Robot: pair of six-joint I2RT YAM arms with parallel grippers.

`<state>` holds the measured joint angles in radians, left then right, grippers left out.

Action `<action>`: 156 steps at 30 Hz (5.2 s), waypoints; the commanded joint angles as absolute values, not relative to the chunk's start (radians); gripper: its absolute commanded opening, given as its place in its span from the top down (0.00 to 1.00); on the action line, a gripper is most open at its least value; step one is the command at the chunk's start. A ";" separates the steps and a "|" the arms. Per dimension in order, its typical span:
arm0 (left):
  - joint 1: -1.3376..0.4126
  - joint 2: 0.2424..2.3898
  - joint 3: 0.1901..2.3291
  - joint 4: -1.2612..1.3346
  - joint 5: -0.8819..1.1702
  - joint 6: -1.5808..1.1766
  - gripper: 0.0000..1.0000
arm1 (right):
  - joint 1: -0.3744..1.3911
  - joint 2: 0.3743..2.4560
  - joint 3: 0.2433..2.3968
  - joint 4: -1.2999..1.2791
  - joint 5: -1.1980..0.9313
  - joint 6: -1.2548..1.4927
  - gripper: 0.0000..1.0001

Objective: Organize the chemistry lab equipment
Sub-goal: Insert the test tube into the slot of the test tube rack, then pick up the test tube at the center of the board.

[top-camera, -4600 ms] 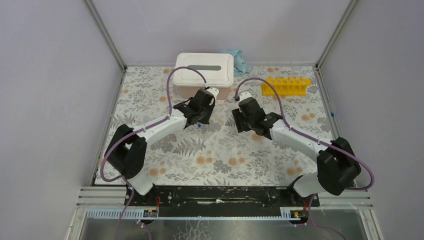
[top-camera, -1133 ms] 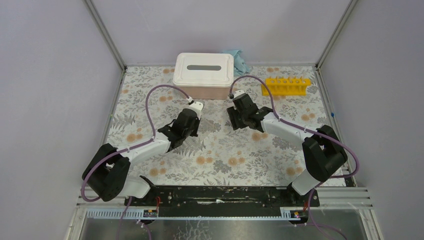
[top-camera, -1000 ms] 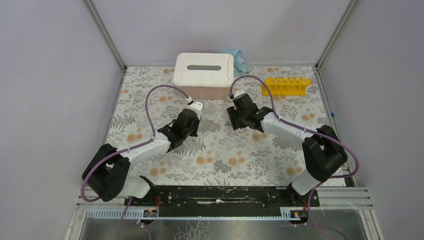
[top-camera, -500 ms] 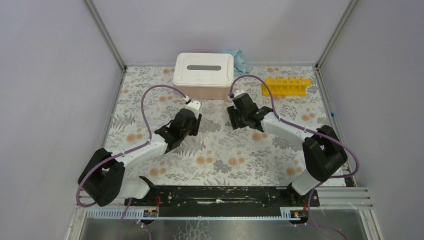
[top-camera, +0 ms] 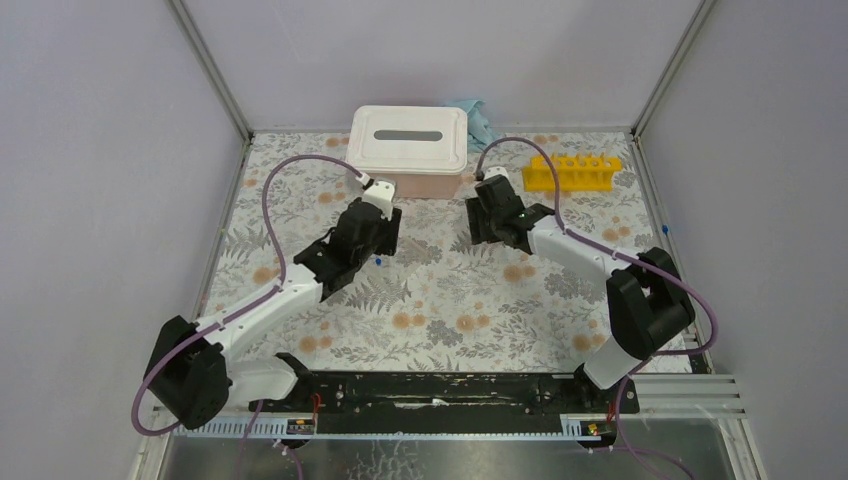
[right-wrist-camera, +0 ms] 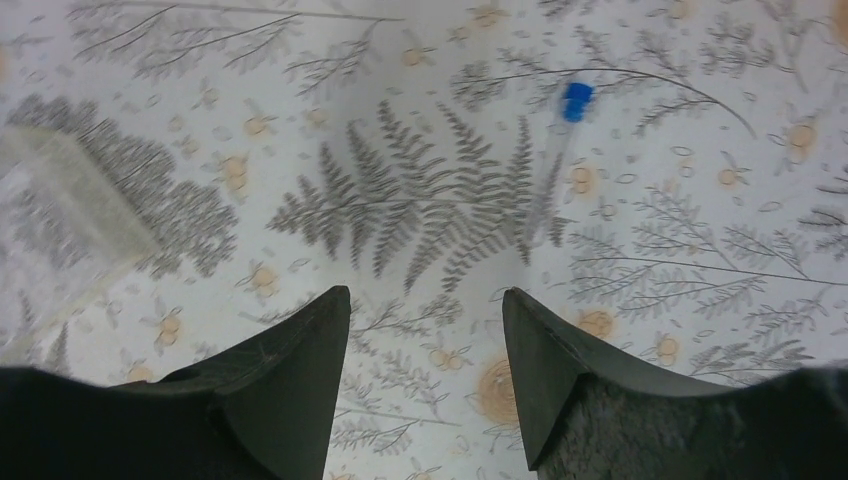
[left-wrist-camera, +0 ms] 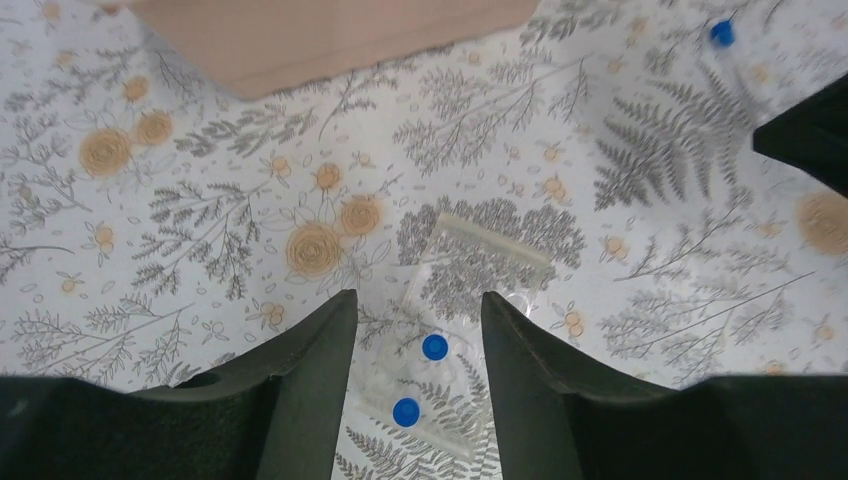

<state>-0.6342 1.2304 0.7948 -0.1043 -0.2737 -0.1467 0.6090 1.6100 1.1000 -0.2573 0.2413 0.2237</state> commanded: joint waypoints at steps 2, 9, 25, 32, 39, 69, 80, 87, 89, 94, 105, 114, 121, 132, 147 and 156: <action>-0.630 1.196 0.897 -0.187 -0.265 -0.161 0.41 | 0.516 1.669 1.156 -0.254 0.318 0.261 0.35; -0.631 1.192 0.958 -0.254 -0.190 -0.183 0.35 | 0.453 1.780 1.215 -0.253 0.334 0.222 0.35; -0.631 1.162 0.977 -0.307 -0.161 -0.193 0.35 | 0.404 1.899 1.246 -0.251 0.248 0.237 0.42; -0.632 1.156 0.972 -0.307 -0.157 -0.201 0.35 | 0.406 1.927 1.240 -0.272 0.227 0.248 0.50; -0.630 1.140 0.958 -0.315 -0.155 -0.214 0.34 | 0.405 1.940 1.230 -0.298 0.212 0.250 0.81; -0.485 1.447 1.314 -0.605 0.574 -0.372 0.23 | 0.622 1.236 0.998 -0.272 -0.274 0.038 0.97; -0.461 1.480 1.284 -0.502 0.790 -0.486 0.23 | 0.676 1.206 0.997 -0.329 -0.351 0.007 0.97; -0.459 1.518 1.255 -0.499 0.880 -0.486 0.23 | 0.702 1.185 0.997 -0.332 -0.394 0.006 0.97; -0.459 1.525 1.252 -0.499 0.886 -0.486 0.23 | 0.711 1.184 1.003 -0.337 -0.398 0.007 0.98; -0.456 1.535 1.237 -0.466 0.908 -0.507 0.23 | 0.731 1.186 1.016 -0.344 -0.407 -0.023 0.98; -0.453 1.553 1.194 -0.392 0.994 -0.546 0.35 | 0.744 1.183 1.022 -0.332 -0.402 -0.031 0.98; -0.454 1.561 1.173 -0.389 1.034 -0.531 0.47 | 0.744 1.210 1.034 -0.316 -0.413 -0.033 0.99; -0.453 1.581 1.177 -0.382 1.060 -0.528 0.51 | 0.747 1.236 1.044 -0.305 -0.427 -0.035 0.99; -0.440 1.605 1.182 -0.368 1.082 -0.520 0.64 | 0.748 1.265 1.049 -0.295 -0.429 -0.044 0.99; -0.412 1.594 1.186 -0.366 1.067 -0.494 0.83 | 0.748 1.282 1.057 -0.282 -0.392 -0.051 0.74; -0.406 1.558 1.278 -0.533 0.803 -0.362 0.84 | 0.748 1.255 1.036 -0.249 -0.334 -0.042 0.53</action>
<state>-0.4145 1.5997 1.2137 -0.4664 0.9463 -0.4435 0.7368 1.2800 1.0126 -0.3008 -0.3737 -0.0414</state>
